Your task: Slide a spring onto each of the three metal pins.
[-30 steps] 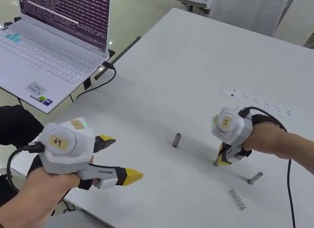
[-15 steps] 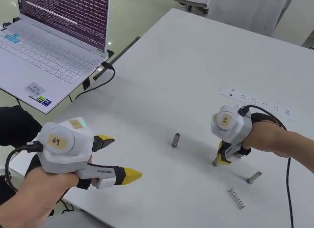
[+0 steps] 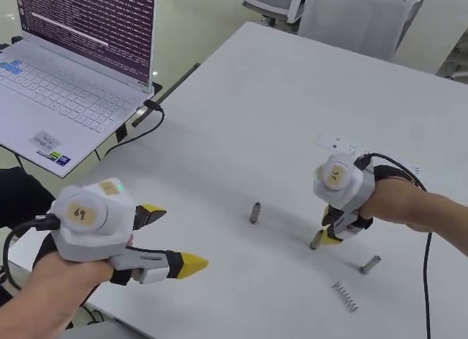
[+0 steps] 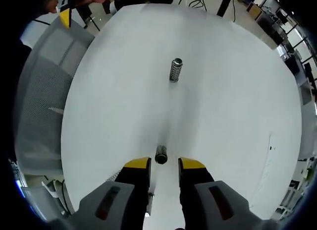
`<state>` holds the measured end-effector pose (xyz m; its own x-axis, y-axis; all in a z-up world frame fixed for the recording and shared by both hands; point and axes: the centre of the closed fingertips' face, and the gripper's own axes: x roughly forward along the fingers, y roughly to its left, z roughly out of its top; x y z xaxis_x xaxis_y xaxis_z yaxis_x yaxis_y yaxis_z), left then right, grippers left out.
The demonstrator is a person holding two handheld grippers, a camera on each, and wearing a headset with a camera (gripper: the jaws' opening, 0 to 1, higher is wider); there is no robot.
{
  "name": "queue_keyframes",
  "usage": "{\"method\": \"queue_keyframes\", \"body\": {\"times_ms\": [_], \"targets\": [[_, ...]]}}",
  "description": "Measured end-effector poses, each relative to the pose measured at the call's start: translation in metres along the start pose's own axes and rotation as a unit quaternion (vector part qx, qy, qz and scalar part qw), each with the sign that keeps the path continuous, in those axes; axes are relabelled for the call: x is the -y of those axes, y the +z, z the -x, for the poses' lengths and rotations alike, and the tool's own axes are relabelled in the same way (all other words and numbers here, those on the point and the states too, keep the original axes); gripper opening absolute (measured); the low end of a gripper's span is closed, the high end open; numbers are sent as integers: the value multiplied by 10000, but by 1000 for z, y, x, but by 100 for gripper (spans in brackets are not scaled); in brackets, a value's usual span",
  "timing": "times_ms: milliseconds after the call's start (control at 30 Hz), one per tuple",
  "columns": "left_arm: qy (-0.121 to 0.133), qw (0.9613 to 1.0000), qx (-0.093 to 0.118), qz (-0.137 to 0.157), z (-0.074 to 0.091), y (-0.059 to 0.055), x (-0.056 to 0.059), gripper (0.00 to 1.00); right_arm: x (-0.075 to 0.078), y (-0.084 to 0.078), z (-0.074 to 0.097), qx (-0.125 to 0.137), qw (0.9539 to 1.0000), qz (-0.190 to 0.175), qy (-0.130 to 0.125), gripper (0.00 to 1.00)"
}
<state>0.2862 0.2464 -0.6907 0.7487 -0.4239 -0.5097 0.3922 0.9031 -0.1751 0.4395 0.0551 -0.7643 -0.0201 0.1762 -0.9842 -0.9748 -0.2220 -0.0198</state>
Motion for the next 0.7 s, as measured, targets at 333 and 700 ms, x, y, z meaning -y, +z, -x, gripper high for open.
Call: {"method": "queue_keyframes", "body": {"times_ms": [333,700], "targets": [[-44,10000,35,-16,0,2,5,68,1,-1,17,230,9993,-239,-183,24],[-104,9999,35,-84,0,4,8,68,1,-5,35,514,9961,-618,-367,26]]}}
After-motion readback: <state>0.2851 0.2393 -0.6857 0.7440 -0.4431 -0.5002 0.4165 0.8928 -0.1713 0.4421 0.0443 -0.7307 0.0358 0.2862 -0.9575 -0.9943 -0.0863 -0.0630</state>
